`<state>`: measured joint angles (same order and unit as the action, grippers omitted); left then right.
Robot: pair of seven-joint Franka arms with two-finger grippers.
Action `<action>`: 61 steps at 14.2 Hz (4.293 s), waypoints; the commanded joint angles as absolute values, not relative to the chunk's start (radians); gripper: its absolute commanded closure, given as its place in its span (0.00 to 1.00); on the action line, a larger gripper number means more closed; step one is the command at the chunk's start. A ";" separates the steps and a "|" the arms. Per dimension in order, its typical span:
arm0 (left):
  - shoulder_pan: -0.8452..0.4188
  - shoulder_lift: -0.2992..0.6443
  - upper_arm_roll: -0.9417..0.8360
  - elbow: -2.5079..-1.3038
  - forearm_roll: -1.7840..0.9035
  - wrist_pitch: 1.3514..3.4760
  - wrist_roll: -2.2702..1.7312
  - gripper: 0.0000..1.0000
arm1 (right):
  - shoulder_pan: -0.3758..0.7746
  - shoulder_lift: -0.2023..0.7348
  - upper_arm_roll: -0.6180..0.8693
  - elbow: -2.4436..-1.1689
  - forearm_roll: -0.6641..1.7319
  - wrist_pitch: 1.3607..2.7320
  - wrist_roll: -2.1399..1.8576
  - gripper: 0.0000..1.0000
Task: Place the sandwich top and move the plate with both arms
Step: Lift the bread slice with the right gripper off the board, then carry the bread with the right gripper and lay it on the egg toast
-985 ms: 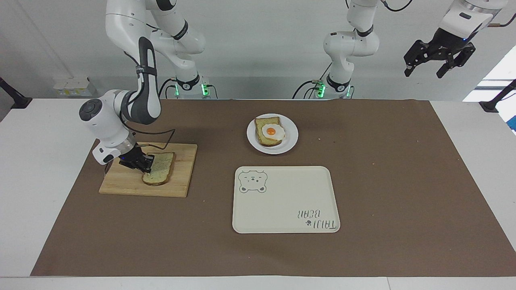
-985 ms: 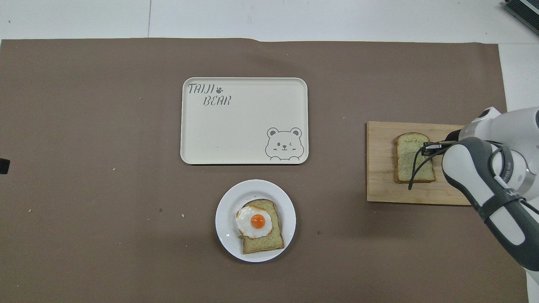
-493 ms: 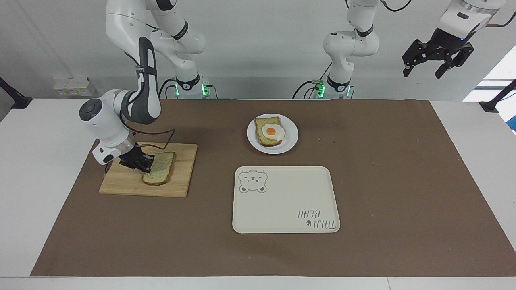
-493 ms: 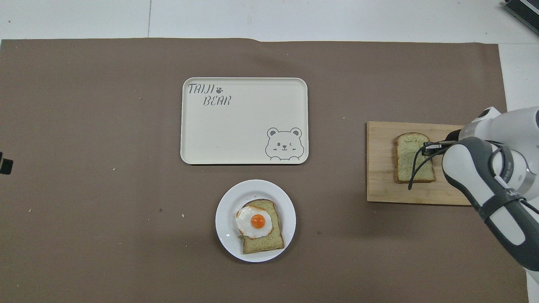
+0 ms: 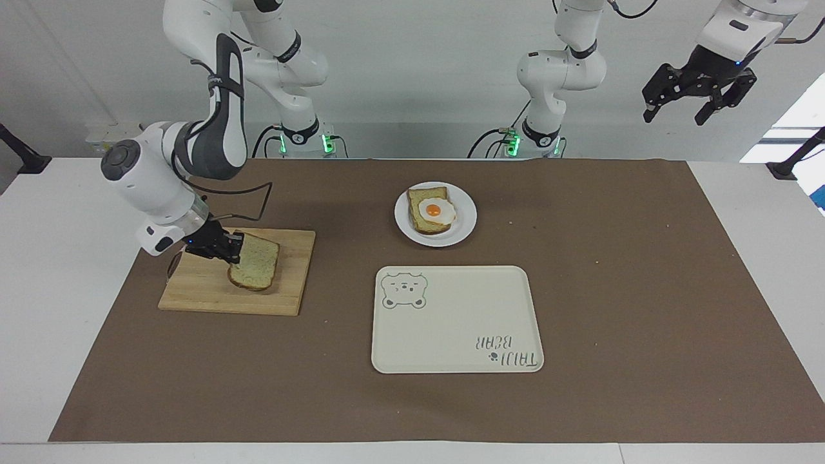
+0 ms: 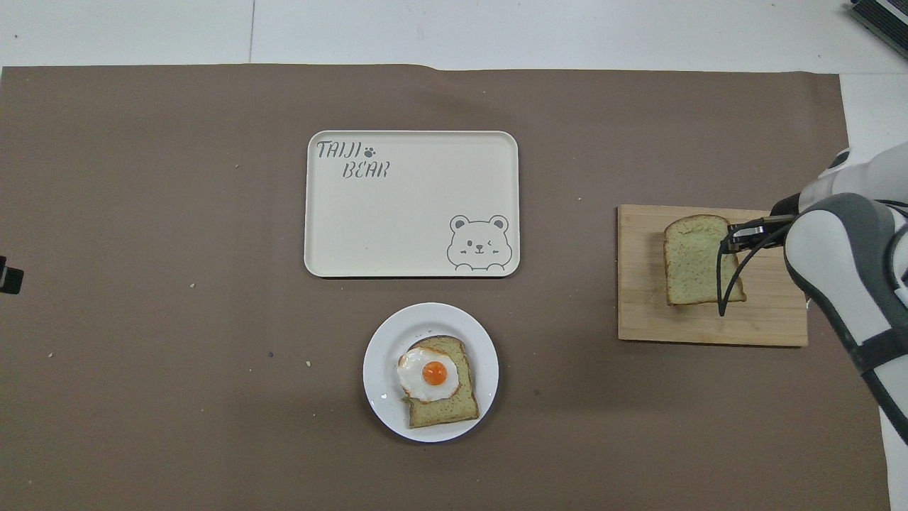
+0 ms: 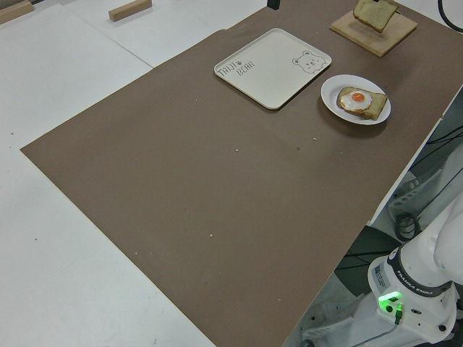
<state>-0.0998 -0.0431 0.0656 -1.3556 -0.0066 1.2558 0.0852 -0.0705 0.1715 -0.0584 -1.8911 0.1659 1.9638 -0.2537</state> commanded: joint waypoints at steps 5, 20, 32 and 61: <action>-0.110 -0.064 0.069 -1.376 0.002 1.244 0.083 0.00 | -0.072 0.133 -0.049 -1.904 0.183 1.910 -0.268 1.00; -0.110 -0.064 0.069 -1.374 0.002 1.235 0.081 0.00 | 0.311 0.077 -0.038 -1.965 0.288 1.896 0.086 1.00; -0.110 -0.064 0.069 -1.376 0.002 1.233 0.083 0.00 | 0.641 0.088 -0.035 -1.997 0.455 2.066 0.373 1.00; -0.109 -0.064 0.072 -1.374 0.002 1.226 0.077 0.00 | 0.525 0.127 -0.048 -2.005 0.249 2.181 0.370 0.00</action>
